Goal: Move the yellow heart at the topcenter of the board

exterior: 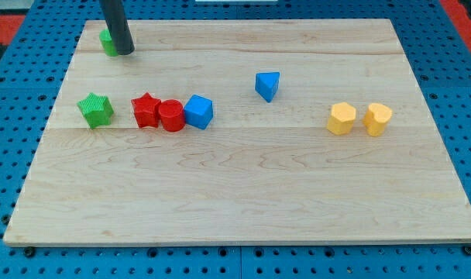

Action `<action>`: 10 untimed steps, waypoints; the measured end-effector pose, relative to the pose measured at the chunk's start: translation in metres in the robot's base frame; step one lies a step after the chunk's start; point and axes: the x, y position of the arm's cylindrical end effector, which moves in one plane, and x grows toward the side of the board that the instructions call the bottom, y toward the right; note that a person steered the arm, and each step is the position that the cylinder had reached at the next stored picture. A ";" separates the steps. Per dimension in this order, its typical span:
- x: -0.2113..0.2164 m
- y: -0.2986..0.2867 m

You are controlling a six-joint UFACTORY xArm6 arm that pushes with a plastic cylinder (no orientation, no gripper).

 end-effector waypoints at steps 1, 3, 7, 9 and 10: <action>0.010 -0.013; -0.010 -0.025; 0.093 -0.104; 0.209 -0.073; 0.236 -0.003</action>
